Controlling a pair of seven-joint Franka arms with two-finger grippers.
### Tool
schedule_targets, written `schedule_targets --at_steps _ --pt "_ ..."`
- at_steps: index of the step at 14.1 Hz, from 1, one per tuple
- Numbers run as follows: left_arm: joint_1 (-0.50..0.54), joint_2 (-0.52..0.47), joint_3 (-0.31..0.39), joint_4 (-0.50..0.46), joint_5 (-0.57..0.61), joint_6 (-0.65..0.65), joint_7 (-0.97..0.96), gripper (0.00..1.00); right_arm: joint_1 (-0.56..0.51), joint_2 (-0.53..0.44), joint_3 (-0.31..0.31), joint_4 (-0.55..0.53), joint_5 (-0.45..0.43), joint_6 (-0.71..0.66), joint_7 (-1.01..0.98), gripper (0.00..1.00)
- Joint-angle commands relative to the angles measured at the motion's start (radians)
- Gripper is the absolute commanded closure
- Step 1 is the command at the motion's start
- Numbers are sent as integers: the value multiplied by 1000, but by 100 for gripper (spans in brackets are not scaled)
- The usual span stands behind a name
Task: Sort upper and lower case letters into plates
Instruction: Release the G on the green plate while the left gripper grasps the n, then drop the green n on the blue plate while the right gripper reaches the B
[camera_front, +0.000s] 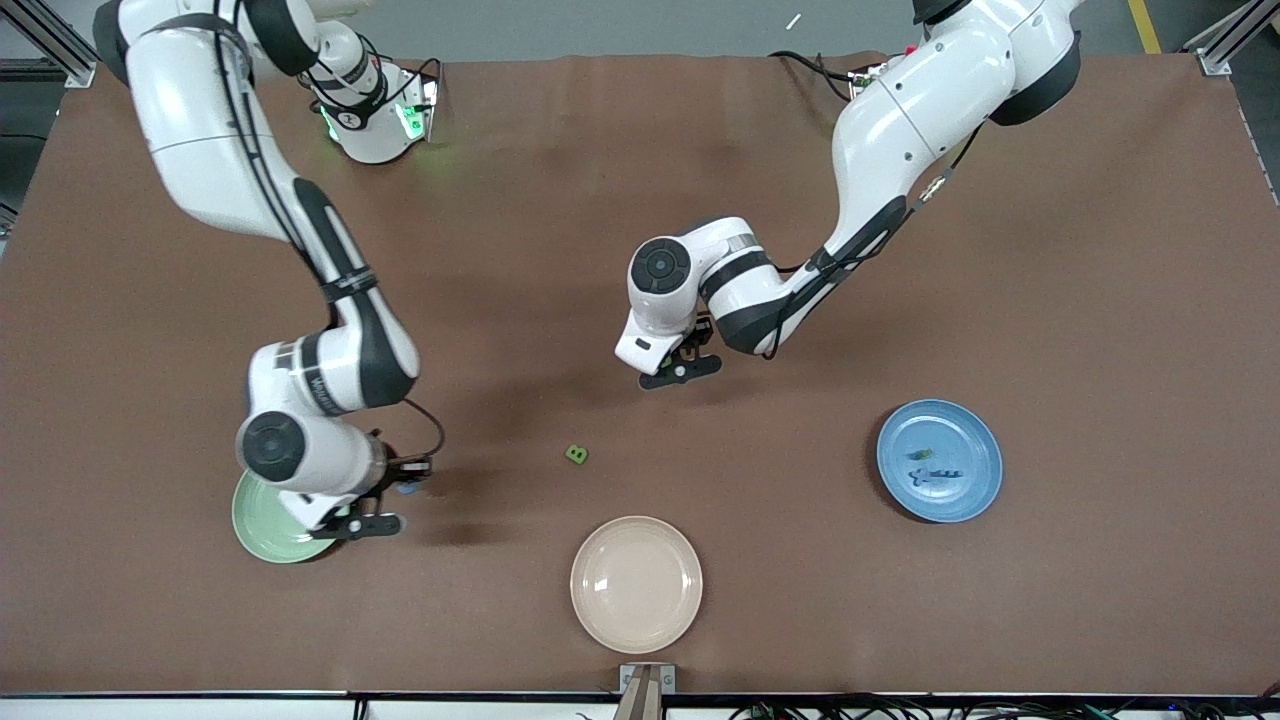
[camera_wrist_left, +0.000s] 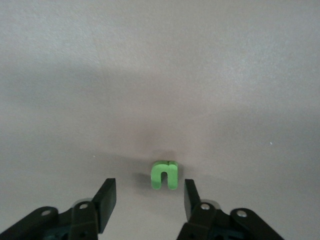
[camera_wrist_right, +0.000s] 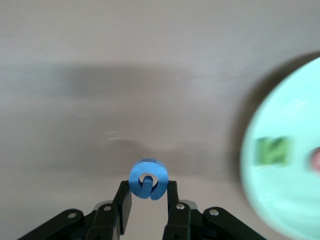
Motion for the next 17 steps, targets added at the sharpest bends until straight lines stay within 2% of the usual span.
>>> schedule_targets --at_steps 1,2,3,4,6,8,9,12,17 --pt "-38 22 40 23 8 22 16 38 -95 -15 15 -19 -26 -9 -165 86" --pt "-55 20 62 23 8 22 16 38 -117 -12 15 -22 -26 -9 -212 85" --pt "-63 20 74 24 8 22 16 41 -137 -10 14 -23 -28 -9 -255 79" --pt "-64 22 76 24 8 22 16 45 -149 -6 14 -23 -29 -6 -285 67" --pt "-64 22 79 26 7 25 14 60 -161 -1 14 -23 -31 0 -297 28" --pt "-64 16 79 29 -1 25 1 93 -149 -3 14 -22 -16 2 -286 25" --pt "-57 5 79 29 -2 25 -1 99 -140 -4 15 -19 -14 3 -279 25" --pt "0 -55 79 27 -1 -13 -2 100 -114 -7 46 -8 -9 3 -129 23" --pt "210 -172 56 20 1 -148 104 100 24 -7 55 13 -11 37 236 21"
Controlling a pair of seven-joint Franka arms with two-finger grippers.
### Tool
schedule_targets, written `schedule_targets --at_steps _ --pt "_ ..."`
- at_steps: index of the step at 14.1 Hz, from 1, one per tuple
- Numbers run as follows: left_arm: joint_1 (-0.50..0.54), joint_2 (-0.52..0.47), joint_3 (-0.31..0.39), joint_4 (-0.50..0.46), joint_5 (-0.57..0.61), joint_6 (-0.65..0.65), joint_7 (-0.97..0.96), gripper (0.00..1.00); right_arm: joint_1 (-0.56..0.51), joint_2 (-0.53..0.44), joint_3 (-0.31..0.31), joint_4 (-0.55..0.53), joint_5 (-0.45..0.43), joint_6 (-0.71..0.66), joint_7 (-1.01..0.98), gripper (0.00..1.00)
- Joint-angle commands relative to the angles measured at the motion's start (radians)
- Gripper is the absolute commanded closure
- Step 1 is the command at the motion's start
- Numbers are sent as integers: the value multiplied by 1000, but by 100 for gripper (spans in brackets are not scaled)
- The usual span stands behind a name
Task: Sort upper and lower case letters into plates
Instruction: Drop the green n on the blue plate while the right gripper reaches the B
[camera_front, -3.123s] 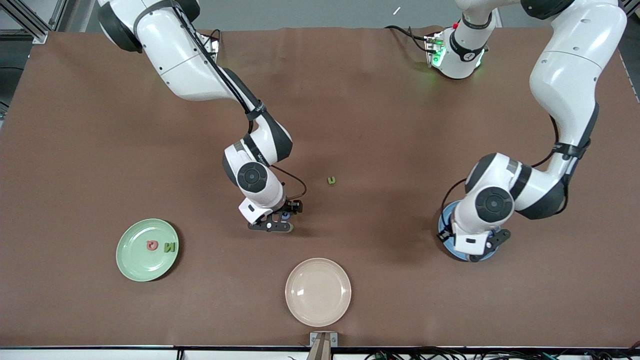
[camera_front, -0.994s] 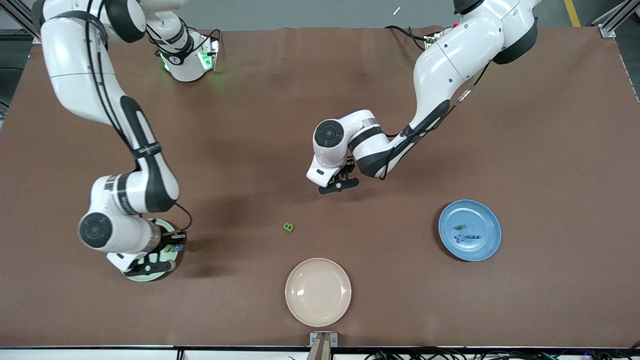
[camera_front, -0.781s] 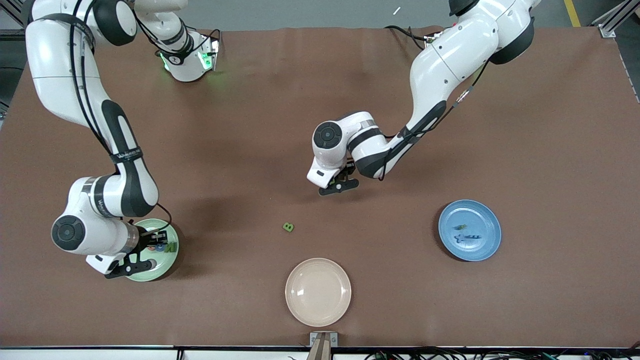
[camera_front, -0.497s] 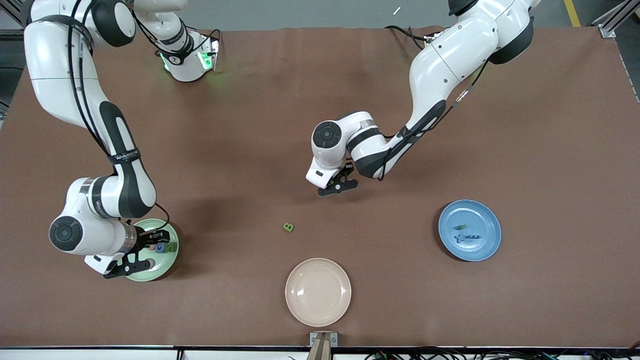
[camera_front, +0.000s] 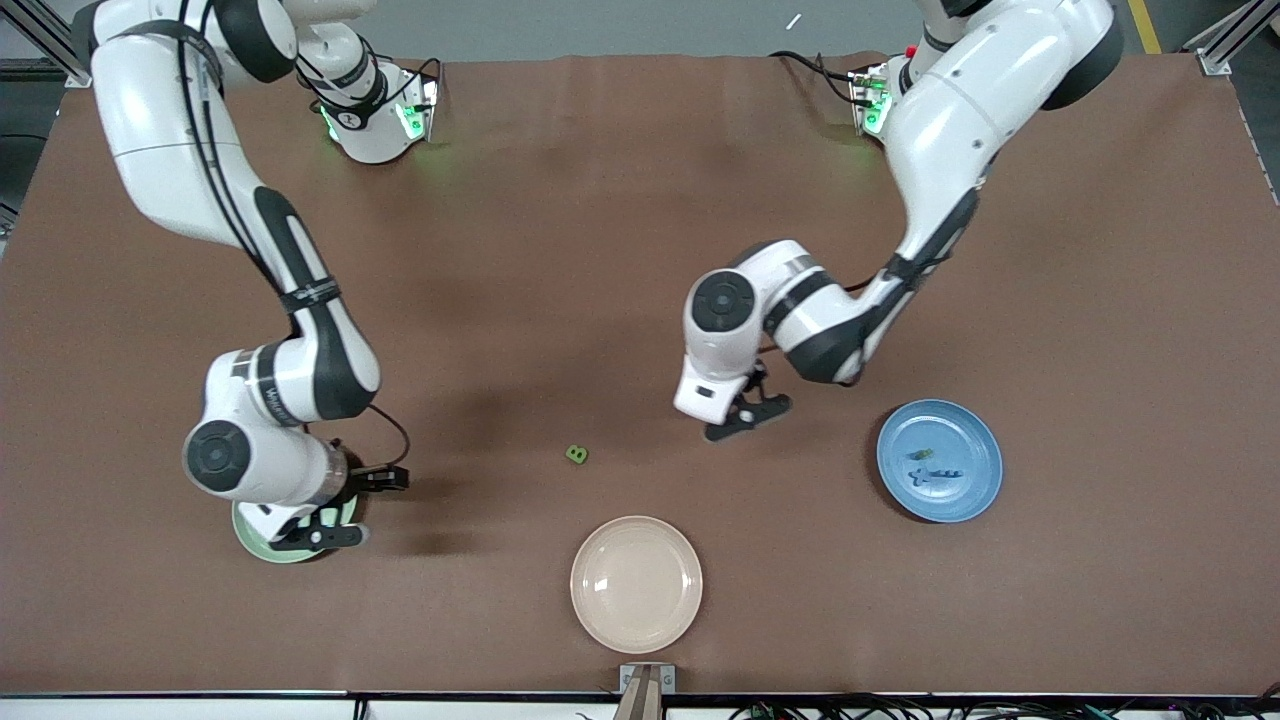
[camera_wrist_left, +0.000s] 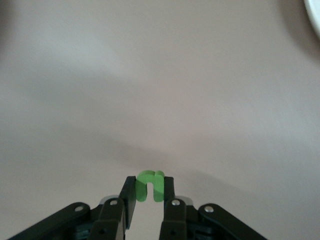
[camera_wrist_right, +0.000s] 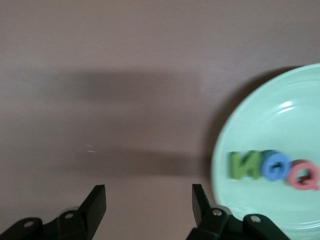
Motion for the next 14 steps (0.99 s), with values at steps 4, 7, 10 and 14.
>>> schedule_targets --at_steps 4,7,10,14 --pt "243 -120 -14 -139 1 -129 263 100 213 -1 -6 -5 -10 130 433 21" --pt "343 -120 -14 -165 1 -129 343 99 304 23 -14 -5 -18 208 636 21" --pt "401 -97 -10 -163 10 -120 386 74 342 63 -15 -5 -19 273 742 21" --pt "440 -140 -29 -162 -5 -129 505 0 379 94 -44 -8 -33 273 756 21"
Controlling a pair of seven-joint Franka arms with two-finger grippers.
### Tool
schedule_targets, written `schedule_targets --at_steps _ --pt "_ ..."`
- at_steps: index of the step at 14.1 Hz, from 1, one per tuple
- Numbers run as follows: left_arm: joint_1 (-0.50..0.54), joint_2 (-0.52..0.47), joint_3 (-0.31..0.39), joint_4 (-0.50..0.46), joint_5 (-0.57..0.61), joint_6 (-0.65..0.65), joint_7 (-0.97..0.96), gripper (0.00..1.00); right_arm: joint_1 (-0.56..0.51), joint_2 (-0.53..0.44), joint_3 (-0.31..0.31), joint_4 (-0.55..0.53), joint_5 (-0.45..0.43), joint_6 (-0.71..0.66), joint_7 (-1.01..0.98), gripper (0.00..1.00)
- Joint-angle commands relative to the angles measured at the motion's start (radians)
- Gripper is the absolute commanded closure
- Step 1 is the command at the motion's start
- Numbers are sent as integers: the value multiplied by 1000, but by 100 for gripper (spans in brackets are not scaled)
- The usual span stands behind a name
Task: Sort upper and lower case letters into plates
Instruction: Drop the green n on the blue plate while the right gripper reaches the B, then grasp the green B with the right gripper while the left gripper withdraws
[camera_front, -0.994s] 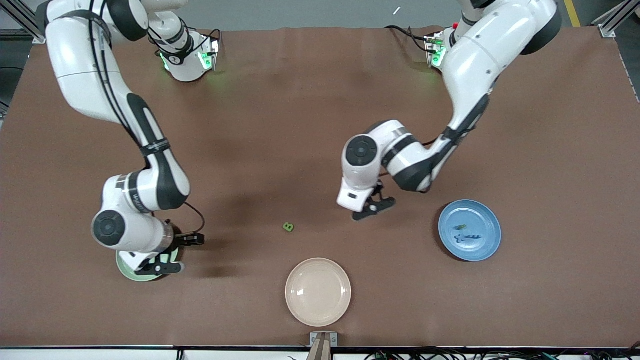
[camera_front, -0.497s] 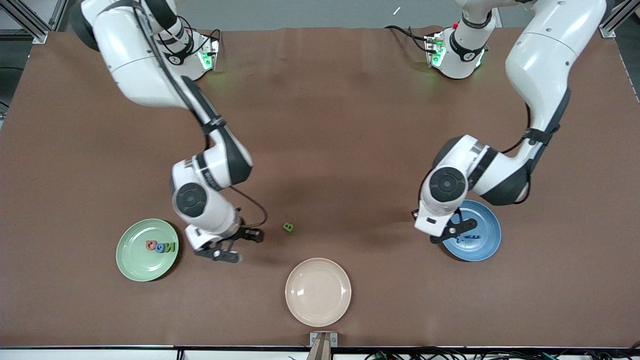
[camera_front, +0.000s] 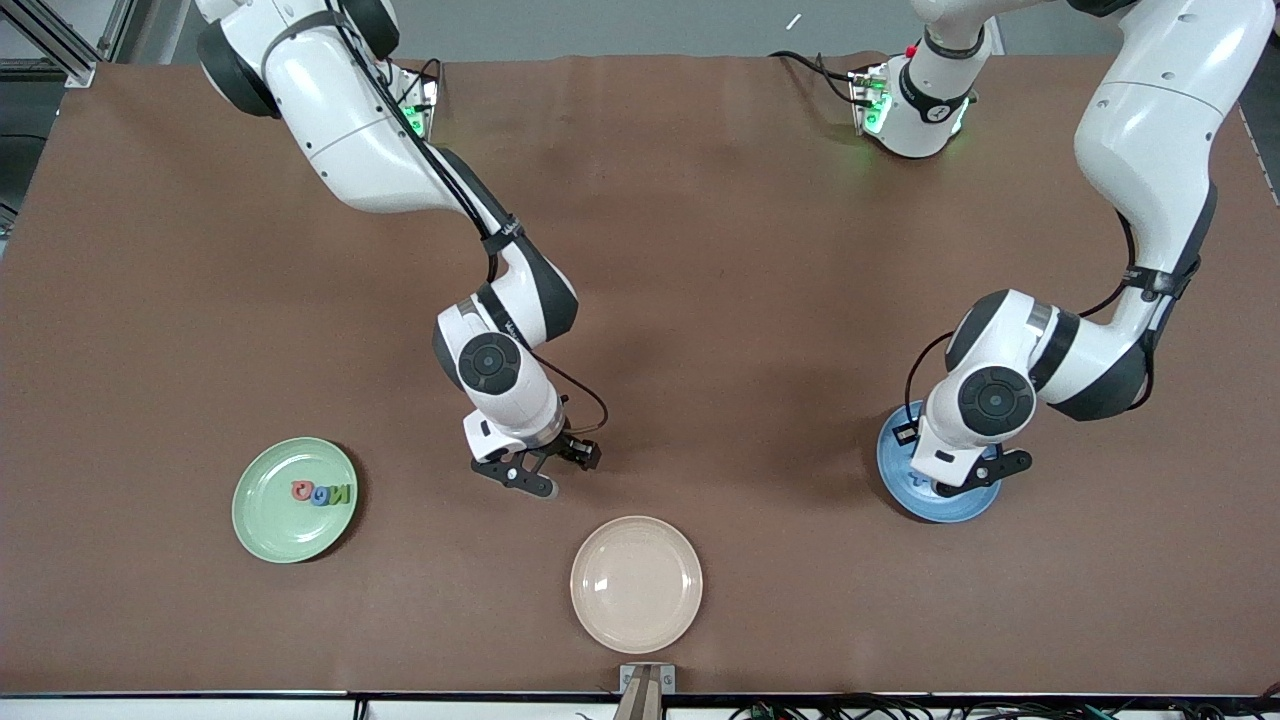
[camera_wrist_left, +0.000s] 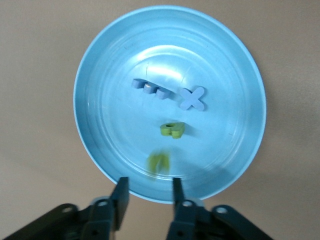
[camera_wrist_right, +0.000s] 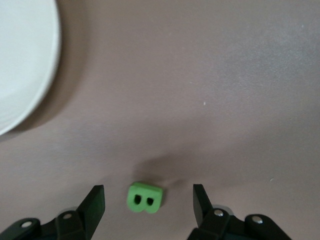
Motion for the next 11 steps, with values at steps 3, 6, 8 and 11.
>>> schedule_targets --at_steps 3,6,8,11 --pt "123 -123 -107 3 -69 -12 91 0 37 38 -20 10 -15 20 79 21" --pt "237 -181 -219 64 -116 -51 264 0 53 57 -21 28 -17 20 91 24" --pt "242 -201 -265 145 -111 -161 317 0 56 57 -21 30 -16 20 91 29" --pt "243 -230 -314 222 -111 -281 347 0 57 58 -21 30 -17 20 90 46"
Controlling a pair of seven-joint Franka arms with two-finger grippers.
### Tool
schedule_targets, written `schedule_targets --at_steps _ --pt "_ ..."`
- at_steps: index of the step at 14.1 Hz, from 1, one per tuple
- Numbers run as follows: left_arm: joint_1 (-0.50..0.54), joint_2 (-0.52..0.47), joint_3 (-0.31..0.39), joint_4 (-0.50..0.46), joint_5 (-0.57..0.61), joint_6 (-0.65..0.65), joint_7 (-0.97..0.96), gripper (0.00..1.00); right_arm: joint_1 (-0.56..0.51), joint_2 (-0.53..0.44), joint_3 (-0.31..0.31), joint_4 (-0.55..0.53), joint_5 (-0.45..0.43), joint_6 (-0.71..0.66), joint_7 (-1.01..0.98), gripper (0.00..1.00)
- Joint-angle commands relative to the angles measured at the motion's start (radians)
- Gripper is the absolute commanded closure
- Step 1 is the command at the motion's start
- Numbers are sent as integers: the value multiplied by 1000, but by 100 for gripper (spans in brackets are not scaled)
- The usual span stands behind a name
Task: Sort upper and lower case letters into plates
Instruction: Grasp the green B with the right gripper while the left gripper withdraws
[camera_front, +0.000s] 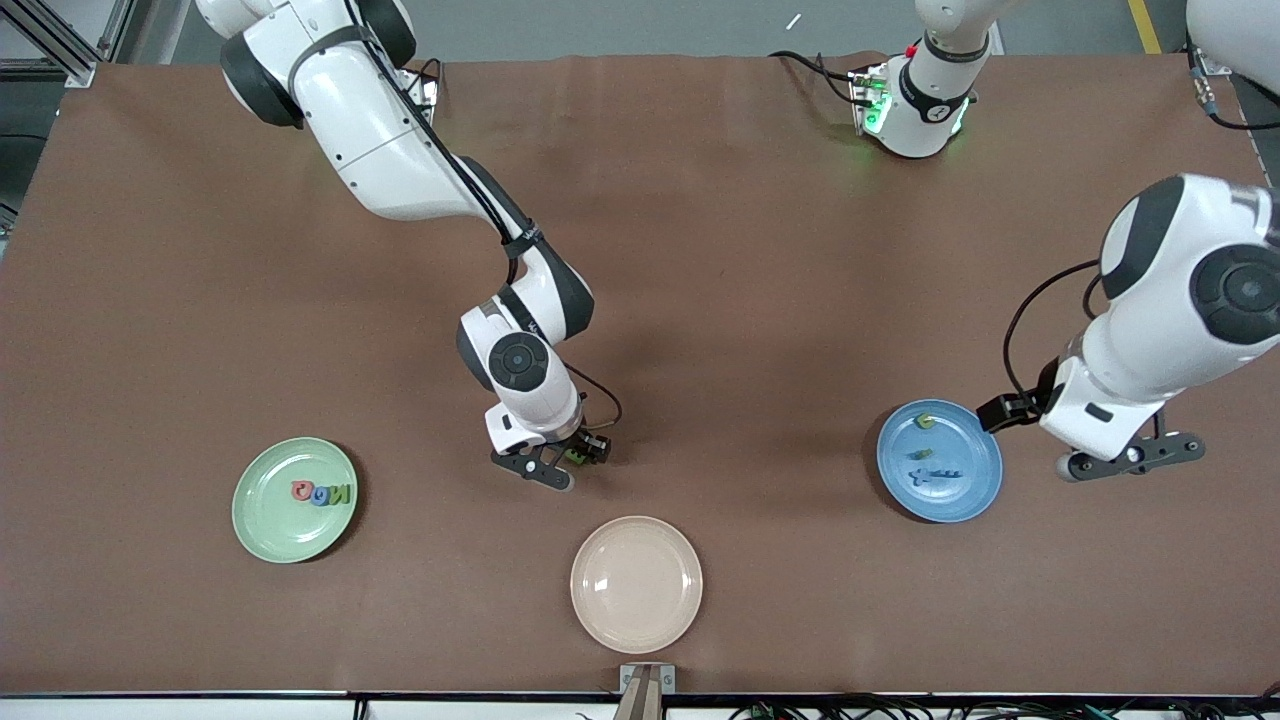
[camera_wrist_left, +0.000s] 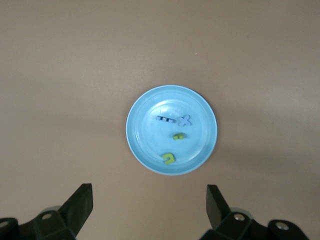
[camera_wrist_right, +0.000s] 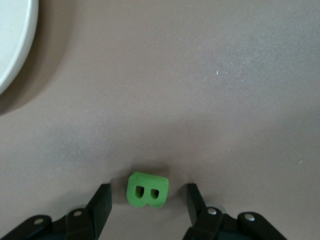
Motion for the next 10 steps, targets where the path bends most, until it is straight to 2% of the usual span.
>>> schedule_targets --at_steps 1,4,6,7,10 --pt "-6 -43 -34 65 -6 -116 43 0 14 17 -8 15 -12 5 27 55" --pt "-9 -141 -41 73 -4 -161 86 0 19 17 -18 15 -12 5 25 77" --pt "-12 -187 -57 73 -7 -188 105 0 7 6 -20 26 -10 -13 15 83" --pt "-15 -195 -61 73 -10 -190 108 0 -4 -9 -20 41 -10 -63 6 85" --pt "-18 -225 -48 76 -36 -193 175 0 -83 -20 -22 171 -3 -313 -138 86"
